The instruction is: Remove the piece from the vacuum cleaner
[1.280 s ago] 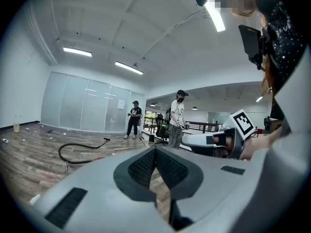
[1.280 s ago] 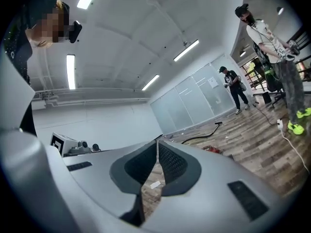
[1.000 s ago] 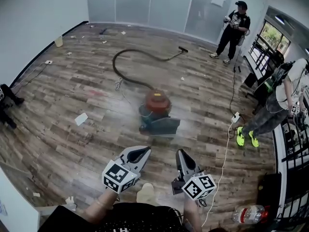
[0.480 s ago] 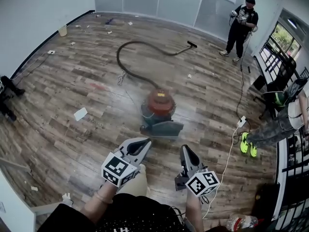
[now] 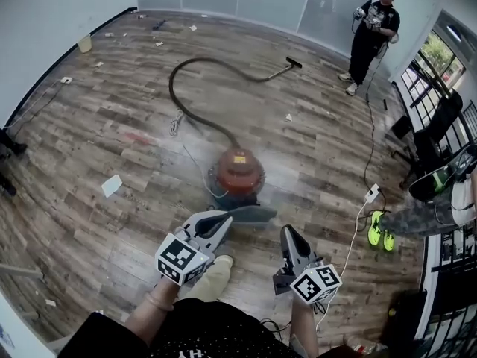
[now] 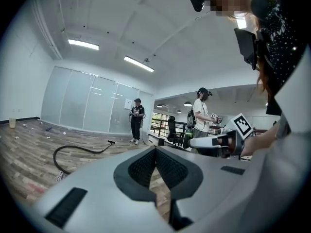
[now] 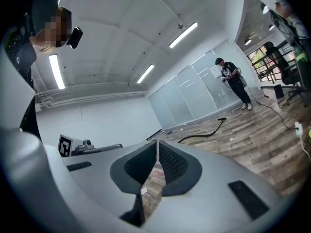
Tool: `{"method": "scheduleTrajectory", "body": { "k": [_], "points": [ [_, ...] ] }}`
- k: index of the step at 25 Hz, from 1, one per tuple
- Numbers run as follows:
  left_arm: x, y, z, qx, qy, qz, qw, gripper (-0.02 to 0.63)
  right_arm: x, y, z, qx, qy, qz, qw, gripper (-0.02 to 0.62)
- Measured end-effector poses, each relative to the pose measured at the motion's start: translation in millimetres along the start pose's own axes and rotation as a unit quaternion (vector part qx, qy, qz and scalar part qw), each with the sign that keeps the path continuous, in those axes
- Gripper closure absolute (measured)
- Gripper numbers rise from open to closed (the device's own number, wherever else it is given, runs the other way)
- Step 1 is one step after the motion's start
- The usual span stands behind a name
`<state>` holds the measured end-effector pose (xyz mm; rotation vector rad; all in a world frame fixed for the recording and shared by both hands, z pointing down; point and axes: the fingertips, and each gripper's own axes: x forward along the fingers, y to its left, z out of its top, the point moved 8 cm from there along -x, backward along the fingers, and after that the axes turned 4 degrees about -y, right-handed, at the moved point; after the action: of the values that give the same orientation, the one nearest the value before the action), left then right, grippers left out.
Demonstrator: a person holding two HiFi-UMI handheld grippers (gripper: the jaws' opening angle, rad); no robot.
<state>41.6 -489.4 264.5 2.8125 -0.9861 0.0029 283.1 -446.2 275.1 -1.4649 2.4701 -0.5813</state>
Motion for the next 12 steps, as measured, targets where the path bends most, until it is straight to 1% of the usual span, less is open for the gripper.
{"method": "scheduleTrajectory", "body": {
  "k": [3, 8, 12],
  "points": [
    [32.0, 28.7, 0.0, -0.008, 0.001, -0.011, 0.9999, 0.598, 29.7, -27.6, 11.8, 0.027, -0.012, -0.001, 1.0, 0.584],
    [76.0, 62.5, -2.4, -0.01, 0.001, -0.03, 0.9995, 0.598, 62.0, -65.8, 19.9, 0.021, -0.009, 0.0, 1.0, 0.584],
    [94.7, 84.0, -21.8, -0.017, 0.009, -0.036, 0.9992, 0.598, 75.4, -101.5, 13.8, 0.028, -0.008, -0.012, 0.999, 0.584]
  ]
}}
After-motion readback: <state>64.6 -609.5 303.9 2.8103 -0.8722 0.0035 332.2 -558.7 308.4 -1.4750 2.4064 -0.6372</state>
